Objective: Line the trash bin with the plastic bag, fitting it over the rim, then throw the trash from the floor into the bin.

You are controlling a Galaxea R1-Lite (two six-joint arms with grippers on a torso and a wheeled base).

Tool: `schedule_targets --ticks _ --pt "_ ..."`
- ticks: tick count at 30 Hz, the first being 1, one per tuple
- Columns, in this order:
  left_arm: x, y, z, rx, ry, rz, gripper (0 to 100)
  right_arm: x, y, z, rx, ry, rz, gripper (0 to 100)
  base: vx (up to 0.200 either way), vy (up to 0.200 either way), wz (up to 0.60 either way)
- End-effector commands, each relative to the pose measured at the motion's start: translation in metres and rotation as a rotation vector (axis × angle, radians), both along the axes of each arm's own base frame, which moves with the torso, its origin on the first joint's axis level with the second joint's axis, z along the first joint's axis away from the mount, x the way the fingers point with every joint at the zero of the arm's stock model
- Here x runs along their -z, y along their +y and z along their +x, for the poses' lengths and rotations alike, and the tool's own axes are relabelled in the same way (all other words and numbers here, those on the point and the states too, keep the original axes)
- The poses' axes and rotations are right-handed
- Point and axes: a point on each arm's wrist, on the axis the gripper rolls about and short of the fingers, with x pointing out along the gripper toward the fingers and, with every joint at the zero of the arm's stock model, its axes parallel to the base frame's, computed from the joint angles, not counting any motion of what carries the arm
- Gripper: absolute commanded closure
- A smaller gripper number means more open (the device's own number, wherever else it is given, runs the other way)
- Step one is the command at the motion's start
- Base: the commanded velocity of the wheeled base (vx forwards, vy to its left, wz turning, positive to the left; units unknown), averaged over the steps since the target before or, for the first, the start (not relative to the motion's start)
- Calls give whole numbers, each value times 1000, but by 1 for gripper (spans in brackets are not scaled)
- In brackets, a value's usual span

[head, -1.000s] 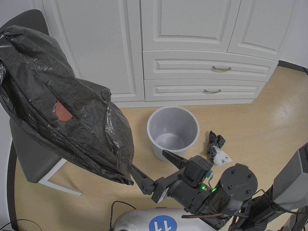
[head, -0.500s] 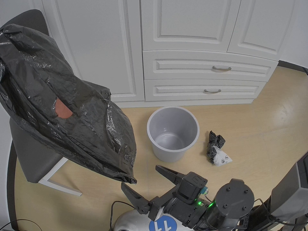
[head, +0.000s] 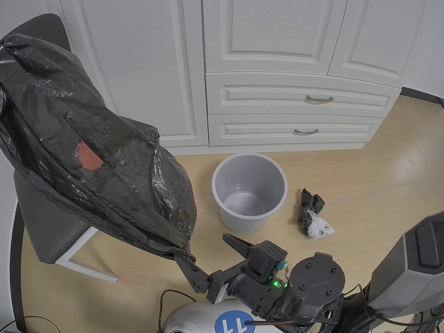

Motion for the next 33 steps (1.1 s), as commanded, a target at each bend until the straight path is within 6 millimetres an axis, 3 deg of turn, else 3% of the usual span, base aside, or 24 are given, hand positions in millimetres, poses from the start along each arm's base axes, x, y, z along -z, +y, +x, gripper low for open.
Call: schedule_targets --ticks 1,6,14,22,33 --pt "-1 0 -1 -1 -4 -3 100 -2 3 6 29 -13 29 0 0 0 0" --pt "-1 0 0 -9 -4 -8 100 -12 18 22 150 -41 105 0 0 0 0" --pt "-2 0 1 -2 -1 -23 100 -41 12 23 174 -76 194 0 0 0 0" --pt "-3 -7 1 23 17 -109 100 -42 20 30 204 -69 235 0 0 0 0" --pt "-4 -11 -2 27 24 -143 100 -45 16 48 270 -80 259 0 0 0 0"
